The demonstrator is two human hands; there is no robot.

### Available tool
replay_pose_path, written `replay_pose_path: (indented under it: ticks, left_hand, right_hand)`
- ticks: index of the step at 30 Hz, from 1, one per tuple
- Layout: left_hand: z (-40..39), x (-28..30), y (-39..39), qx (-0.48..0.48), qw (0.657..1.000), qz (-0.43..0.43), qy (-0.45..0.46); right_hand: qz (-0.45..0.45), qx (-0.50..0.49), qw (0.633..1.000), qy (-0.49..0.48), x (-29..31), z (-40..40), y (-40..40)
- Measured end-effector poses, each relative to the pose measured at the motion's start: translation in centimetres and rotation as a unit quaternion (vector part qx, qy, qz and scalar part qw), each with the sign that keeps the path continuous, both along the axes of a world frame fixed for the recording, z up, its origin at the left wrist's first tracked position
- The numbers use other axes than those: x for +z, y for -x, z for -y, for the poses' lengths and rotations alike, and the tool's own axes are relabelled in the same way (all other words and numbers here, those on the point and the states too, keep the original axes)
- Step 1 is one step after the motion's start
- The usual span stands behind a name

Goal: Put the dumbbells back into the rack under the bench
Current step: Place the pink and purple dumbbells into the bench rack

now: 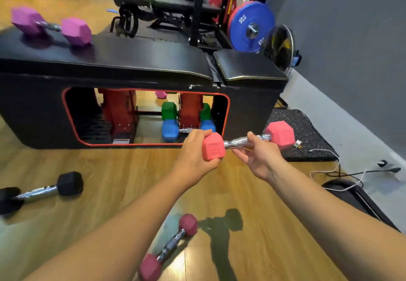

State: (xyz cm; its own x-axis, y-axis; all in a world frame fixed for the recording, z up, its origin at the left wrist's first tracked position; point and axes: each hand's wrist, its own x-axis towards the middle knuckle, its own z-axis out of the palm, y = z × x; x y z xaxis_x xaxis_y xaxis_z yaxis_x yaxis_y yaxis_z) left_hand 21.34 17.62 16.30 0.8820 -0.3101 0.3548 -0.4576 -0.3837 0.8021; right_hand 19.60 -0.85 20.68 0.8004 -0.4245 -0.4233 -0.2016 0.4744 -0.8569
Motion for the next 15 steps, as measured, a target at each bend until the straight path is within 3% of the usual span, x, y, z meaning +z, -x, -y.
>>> replay_pose_path:
  ticks: [5, 15]
  left_hand:
    - [-2.6, 1.3, -3.8, -0.006, 0.999, 0.026, -0.037]
    - [-3.8, -3.9, -11.5, 0.034, 0.993, 0.011, -0.117]
  right_hand:
    - [0.023, -0.007, 0.999, -0.028, 0.6, -2.3, -3.4]
    - [0.005, 0.048, 0.993, -0.108, -6.8, -2.8, -12.2]
